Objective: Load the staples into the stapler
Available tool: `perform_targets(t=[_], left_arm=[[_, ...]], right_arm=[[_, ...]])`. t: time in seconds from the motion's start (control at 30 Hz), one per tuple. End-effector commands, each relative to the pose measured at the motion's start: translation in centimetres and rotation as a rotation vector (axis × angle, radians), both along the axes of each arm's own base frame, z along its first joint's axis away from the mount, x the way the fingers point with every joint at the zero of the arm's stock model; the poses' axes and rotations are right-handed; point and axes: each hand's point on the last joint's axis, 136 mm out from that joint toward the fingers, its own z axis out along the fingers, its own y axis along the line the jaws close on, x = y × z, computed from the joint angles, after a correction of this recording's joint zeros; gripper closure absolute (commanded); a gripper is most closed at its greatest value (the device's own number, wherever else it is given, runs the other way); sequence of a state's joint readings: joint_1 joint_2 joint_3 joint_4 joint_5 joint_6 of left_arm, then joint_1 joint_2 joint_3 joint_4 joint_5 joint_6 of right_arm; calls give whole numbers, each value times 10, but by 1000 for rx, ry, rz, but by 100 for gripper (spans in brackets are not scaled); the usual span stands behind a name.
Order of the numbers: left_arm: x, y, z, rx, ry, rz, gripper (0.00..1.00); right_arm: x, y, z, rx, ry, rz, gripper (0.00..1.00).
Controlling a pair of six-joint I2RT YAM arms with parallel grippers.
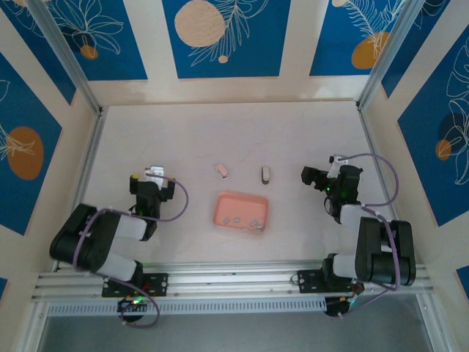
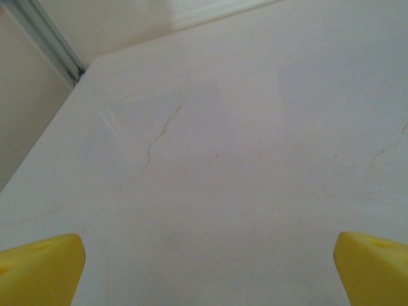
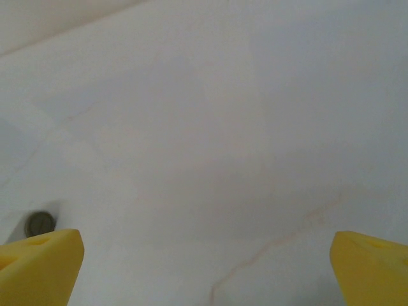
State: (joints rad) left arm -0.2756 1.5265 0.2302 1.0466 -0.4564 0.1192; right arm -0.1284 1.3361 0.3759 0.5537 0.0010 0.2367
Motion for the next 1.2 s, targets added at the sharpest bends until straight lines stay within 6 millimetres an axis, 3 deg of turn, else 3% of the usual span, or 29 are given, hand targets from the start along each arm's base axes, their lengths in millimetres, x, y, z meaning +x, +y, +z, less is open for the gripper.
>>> perform_targets(t=[0.0, 0.13, 0.3, 0.37, 1.17], left_arm=[[0, 4, 40, -40, -222, -18, 0], [14, 0, 29, -49, -185, -57, 0], [36, 21, 14, -120, -29, 23, 0], [35, 28, 12, -162, -18, 36, 0], [36, 23, 12, -157, -17, 2, 0]], right_arm=[[27, 8, 22, -57, -134, 41, 1], [34, 25, 10, -105, -121, 101, 1], [36, 35, 5, -137, -104, 141, 1], [34, 35, 3, -145, -118, 137, 1], [34, 36, 4, -145, -118, 138, 1]])
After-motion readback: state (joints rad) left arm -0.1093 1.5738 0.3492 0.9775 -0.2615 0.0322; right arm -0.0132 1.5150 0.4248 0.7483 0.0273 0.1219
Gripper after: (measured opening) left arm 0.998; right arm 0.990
